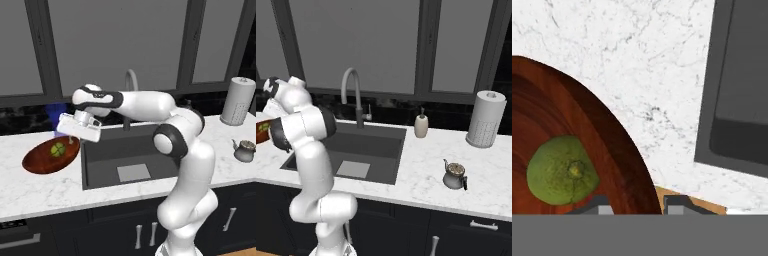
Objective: Pick the lime from the sink and place it in the bowl. Then pick the bowl and place it in the microwave. Then close the microwave door and press the start button.
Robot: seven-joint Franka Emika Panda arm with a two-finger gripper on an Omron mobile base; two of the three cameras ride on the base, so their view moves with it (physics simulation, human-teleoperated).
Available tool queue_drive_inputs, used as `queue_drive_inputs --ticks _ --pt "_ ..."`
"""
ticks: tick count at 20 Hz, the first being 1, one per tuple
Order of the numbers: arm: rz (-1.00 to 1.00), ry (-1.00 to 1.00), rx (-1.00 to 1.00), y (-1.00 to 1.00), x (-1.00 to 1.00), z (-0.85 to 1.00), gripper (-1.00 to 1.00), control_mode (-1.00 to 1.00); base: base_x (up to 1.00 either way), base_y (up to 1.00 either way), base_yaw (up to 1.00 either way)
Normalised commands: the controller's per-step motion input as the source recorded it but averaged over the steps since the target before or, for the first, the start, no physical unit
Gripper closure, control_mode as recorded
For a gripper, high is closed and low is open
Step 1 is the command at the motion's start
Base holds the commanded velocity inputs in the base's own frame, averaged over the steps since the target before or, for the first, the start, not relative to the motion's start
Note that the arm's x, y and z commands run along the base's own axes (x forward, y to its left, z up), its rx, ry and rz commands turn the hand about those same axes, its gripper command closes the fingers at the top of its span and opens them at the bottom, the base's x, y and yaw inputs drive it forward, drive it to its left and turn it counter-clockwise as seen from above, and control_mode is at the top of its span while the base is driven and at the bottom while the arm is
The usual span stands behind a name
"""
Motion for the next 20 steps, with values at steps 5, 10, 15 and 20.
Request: queue_drive_inputs --ticks 5,10,15,20 --pt "0.00 0.00 -0.11 -0.46 -0.41 0.53 1.00 -1.00 0.00 0.00 0.00" --pt "0.00 0.00 -0.09 -0.41 -0.42 0.52 1.00 -1.00 0.00 0.00 0.00" --pt "-0.06 0.00 -0.06 -0.39 -0.41 0.57 1.00 -1.00 0.00 0.00 0.00" --pt "-0.08 0.02 -0.06 -0.39 -0.30 0.59 1.00 -1.00 0.00 0.00 0.00"
